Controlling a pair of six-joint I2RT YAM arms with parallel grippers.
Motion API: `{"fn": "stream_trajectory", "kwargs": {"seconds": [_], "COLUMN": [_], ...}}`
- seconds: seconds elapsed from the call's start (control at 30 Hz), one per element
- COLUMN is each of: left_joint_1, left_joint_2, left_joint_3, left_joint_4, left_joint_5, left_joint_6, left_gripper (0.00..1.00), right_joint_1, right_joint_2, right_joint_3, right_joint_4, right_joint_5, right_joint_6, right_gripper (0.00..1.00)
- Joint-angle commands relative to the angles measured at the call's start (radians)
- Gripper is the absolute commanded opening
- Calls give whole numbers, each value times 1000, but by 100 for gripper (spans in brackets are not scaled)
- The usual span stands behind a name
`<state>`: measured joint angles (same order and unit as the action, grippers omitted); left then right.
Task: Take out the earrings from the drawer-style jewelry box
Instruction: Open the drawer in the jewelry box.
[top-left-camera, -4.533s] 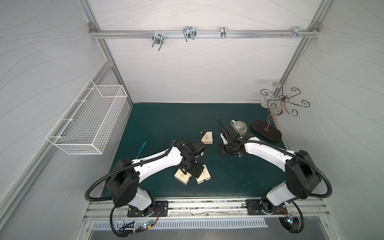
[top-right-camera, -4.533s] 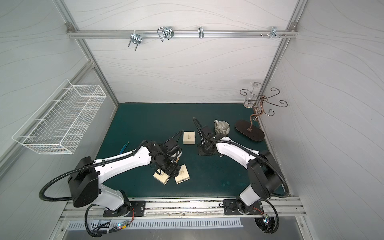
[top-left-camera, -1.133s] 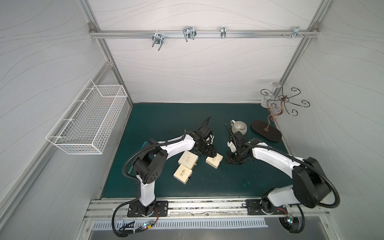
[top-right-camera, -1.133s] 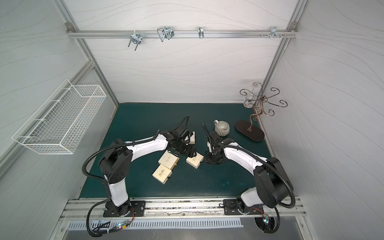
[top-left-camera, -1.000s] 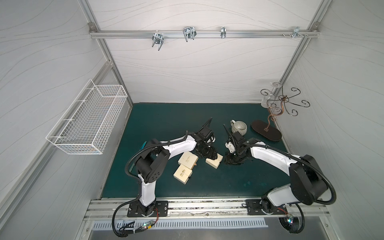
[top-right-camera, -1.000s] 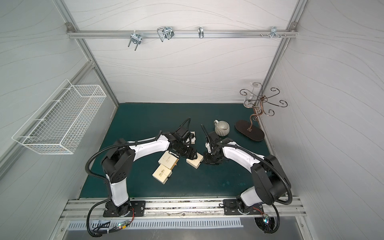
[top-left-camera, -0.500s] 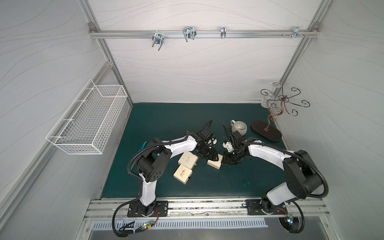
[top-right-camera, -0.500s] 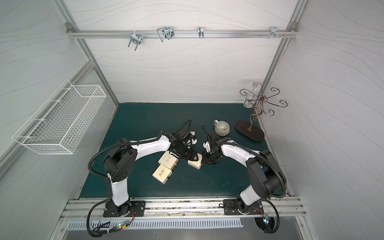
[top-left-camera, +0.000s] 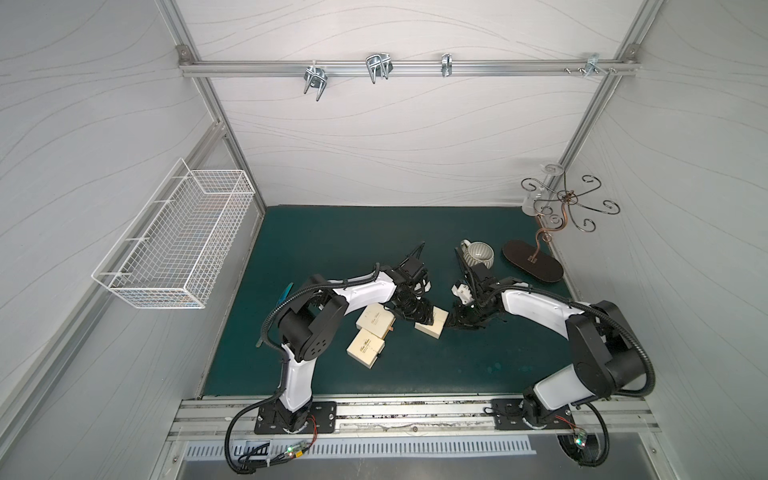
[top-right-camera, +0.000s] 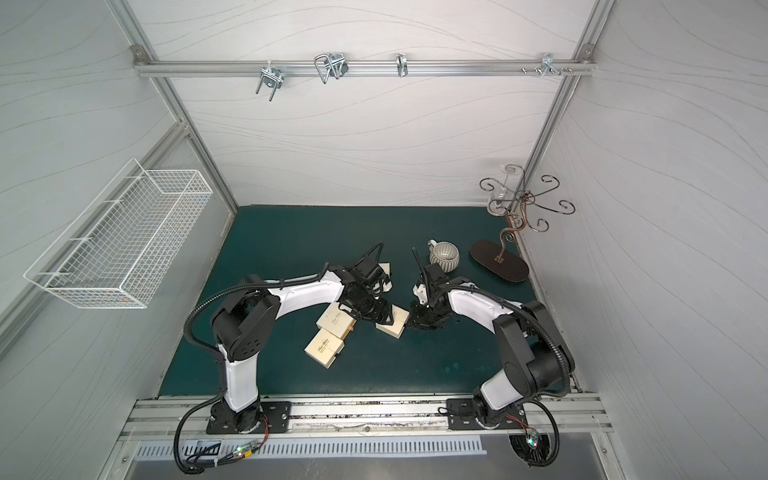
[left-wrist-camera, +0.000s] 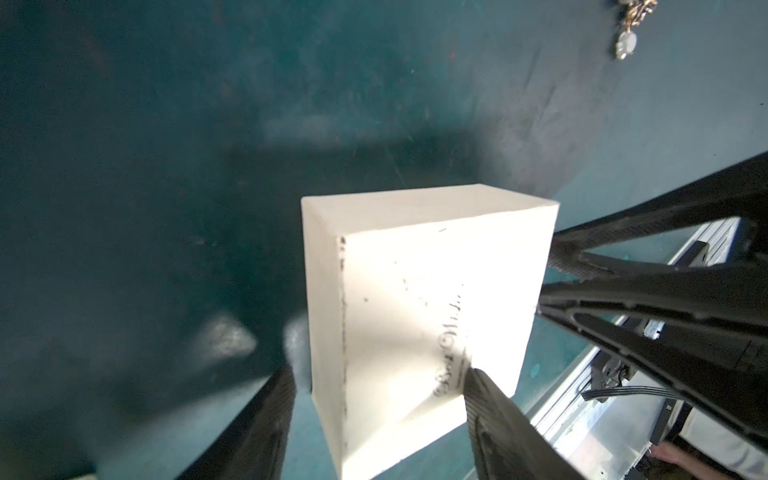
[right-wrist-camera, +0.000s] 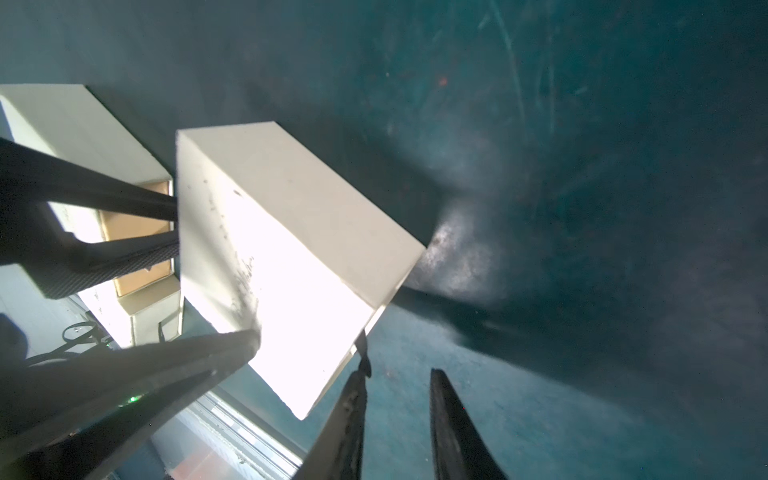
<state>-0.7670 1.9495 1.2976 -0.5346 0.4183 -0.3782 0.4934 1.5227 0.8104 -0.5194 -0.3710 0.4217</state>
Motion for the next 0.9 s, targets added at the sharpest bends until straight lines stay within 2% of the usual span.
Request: {"fn": "stream_trajectory", "kwargs": {"seconds": [0.0, 0.37, 0.87], "left_joint_1": [-3, -2, -3], "left_joint_2": [22, 35, 47], "left_joint_3": [40, 50, 55], "left_joint_4": [-19, -16, -26], "left_joint_5": [-11, 14, -8], "left_joint_6": [-2, 8, 10], "left_gripper": [67, 66, 66], "right_joint_1": [-1, 3, 3], "right_joint_2": [15, 48, 47], "right_joint_3": [-1, -7, -30], "right_joint_4": [23, 89, 171], "right_joint_5": [-33, -85, -87], "right_joint_6": [1, 6, 25], "right_gripper": [29, 25, 5]}}
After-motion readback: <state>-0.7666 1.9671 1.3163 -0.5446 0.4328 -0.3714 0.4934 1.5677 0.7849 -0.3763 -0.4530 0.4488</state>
